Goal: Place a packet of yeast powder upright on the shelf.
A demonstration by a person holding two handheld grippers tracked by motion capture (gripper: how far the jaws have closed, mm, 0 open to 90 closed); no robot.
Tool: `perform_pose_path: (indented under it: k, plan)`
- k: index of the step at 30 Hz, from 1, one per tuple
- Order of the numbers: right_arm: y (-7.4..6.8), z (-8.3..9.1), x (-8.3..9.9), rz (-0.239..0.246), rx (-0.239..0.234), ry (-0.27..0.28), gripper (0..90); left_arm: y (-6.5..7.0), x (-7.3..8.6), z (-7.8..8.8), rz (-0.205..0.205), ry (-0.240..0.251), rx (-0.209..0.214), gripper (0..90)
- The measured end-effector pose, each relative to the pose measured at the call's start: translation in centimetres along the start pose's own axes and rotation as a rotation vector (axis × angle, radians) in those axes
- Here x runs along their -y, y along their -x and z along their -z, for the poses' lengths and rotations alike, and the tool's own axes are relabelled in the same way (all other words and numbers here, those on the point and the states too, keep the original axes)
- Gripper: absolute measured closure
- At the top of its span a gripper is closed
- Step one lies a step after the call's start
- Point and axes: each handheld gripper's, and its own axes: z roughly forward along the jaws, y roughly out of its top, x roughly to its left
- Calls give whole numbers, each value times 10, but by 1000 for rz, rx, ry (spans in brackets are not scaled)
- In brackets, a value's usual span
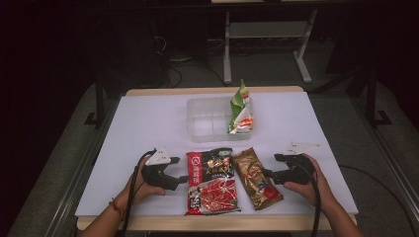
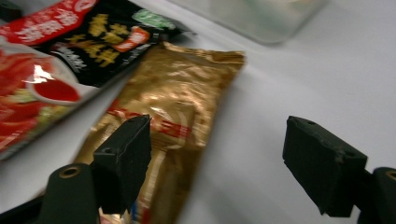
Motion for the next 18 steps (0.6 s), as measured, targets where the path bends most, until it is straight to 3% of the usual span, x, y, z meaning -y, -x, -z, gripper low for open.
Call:
perform_pose_path:
  k: [7,11,15,17,18]
  plan:
    - [-8,-22,-4,11,-63,-100,218,0,0,0,-2,-1,2,208]
    - [-5,-27,-3,-16,-90,-124,211,0,0,0,-1,0,4,209]
    - [-5,-31,-1,-41,-155,-154,209,0,0,0,-5,-1,4,208]
    - [-8,-35,-1,-29,-192,-172,164,0,0,0,-7,-1,4,208]
    - [-10,-35,-1,-15,-187,-179,155,0,0,0,-5,0,5,208]
